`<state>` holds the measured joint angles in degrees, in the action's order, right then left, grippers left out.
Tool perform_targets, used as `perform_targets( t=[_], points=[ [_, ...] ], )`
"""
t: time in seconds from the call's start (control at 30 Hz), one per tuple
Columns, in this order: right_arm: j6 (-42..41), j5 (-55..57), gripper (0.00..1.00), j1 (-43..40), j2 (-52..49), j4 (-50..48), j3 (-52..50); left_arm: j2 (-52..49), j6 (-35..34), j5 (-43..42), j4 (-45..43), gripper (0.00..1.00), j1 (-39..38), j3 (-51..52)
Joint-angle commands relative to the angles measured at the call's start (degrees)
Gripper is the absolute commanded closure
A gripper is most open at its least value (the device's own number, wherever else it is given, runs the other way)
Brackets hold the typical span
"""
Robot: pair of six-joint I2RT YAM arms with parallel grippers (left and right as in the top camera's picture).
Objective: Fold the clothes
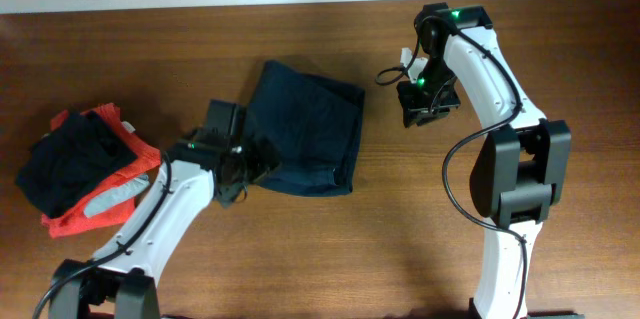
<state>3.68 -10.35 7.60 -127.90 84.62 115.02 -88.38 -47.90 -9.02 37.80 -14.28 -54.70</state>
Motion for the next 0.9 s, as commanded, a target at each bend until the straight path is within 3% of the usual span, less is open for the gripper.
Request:
perform_targets(
  t=[0.0,0.17,0.43,0.63,0.7,0.73,0.87],
  points=[
    [1.68,0.96,0.71,0.31,0.35,0.55,0.76,0.98,-11.32,0.42,-7.39,0.01,0.20,6.99],
    [1.66,0.94,0.71,0.31,0.35,0.55,0.76,0.96,-11.47,0.50,-21.18,0.02,0.13,13.29],
    [1.64,0.92,0.71,0.31,0.35,0.76,0.76,-2.36,-15.08,0.81,-30.88,0.11,-0.96,17.16],
    [1.84,0.94,0.71,0.31,0.35,1.95,0.76,-9.60,-12.46,2.12,-40.74,0.35,-2.34,17.16],
    [1.84,0.94,0.71,0.31,0.35,2.03,0.76,-11.45,-10.16,3.54,-43.56,0.70,-2.34,17.16],
    [1.84,0.94,0.71,0.31,0.35,2.01,0.76,-12.11,-9.18,4.52,-45.18,0.96,-2.32,17.16],
    [1.84,0.94,0.71,0.26,0.35,2.03,0.76,-12.04,2.43,5.40,-53.51,0.99,-2.29,16.92]
  ],
)
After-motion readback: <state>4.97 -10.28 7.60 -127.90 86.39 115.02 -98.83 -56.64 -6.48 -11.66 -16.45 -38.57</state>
